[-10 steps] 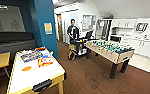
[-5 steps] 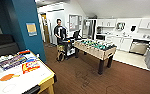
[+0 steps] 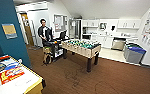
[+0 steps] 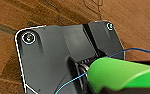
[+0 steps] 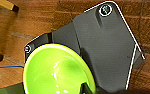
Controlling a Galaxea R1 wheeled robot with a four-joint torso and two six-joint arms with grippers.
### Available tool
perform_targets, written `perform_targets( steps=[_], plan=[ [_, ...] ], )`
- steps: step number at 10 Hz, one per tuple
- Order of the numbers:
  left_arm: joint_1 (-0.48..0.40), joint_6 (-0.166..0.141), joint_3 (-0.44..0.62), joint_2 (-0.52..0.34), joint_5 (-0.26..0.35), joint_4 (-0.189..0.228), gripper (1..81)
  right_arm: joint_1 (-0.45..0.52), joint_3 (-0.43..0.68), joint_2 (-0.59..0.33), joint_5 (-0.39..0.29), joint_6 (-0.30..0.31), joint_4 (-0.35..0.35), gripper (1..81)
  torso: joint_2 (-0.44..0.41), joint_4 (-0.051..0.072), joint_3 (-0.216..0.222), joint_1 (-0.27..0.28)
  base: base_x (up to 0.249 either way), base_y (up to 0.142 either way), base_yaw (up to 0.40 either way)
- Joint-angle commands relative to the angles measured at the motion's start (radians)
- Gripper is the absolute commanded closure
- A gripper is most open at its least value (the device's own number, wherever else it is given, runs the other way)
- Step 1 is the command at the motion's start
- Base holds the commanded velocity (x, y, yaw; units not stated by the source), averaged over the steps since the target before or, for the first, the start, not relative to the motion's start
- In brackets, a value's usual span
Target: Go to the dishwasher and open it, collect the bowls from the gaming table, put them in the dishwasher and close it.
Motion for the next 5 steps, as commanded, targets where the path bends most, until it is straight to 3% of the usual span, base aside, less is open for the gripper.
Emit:
perform_targets(
  steps=[1,5],
  plan=[
    [-0.052,0.000,0.000,-0.017,0.020,0.000,81.1,0.047,0.001,0.001,-0.034,-0.004,-0.017,81.1,0.000,0.000,0.000,0.000,0.000,0.000,-0.388],
    [-0.052,-0.002,0.000,-0.017,0.022,0.000,81.1,0.049,0.001,0.001,-0.040,-0.004,-0.017,81.1,0.000,0.000,0.000,0.000,0.000,0.000,-0.388]
  ],
)
